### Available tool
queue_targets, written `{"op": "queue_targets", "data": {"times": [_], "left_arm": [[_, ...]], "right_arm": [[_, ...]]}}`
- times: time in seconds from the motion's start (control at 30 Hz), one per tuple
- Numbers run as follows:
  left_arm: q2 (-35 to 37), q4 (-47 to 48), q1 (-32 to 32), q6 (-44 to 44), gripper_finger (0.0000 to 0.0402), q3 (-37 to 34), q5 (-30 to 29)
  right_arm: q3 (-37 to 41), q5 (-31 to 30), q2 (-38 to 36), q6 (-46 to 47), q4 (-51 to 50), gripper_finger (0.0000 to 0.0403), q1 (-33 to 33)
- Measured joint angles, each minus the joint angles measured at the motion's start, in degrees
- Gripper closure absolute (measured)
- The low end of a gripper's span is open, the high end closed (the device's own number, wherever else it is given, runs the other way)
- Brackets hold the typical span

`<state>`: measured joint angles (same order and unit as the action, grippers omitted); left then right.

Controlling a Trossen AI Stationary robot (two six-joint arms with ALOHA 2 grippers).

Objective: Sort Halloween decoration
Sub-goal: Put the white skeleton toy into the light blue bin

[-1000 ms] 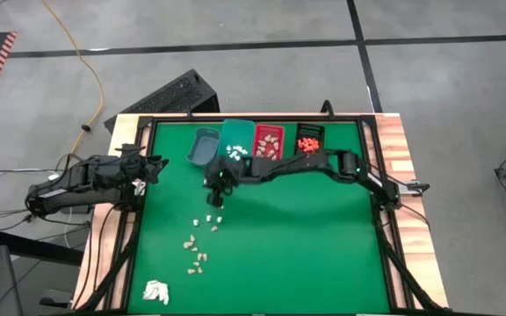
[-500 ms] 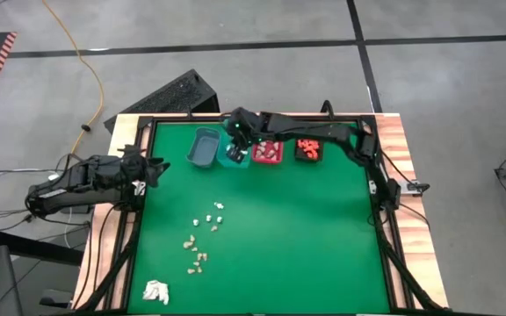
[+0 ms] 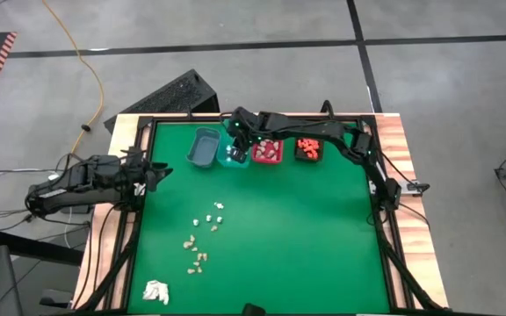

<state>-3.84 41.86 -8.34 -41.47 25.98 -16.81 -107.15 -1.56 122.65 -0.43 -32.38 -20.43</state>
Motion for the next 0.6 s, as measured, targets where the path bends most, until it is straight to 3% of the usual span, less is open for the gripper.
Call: {"op": "queue_targets", "data": {"times": [0.07,0.23,0.3,0.4,0.6], "left_arm": [[0.0,-0.6,0.0,2.8,0.0191,0.0,0.0],[0.0,-0.7,0.0,14.2,0.0191,0.0,-0.4],[0.0,-0.6,0.0,17.3,0.0191,0.0,-0.4],[0.0,-0.6,0.0,17.7,0.0191,0.0,-0.4],[0.0,-0.6,0.0,17.3,0.0191,0.0,-0.5]], "right_arm": [[0.0,1.9,-0.6,-1.2,0.6,0.025,0.0],[0.0,19.9,-1.9,-0.8,2.5,0.0231,2.2],[0.0,23.5,-1.8,-1.6,2.4,0.023,5.1],[0.0,20.6,-1.4,-3.7,3.5,0.0233,9.6],[6.9,7.1,-1.3,-4.7,15.3,0.0239,16.2]]}}
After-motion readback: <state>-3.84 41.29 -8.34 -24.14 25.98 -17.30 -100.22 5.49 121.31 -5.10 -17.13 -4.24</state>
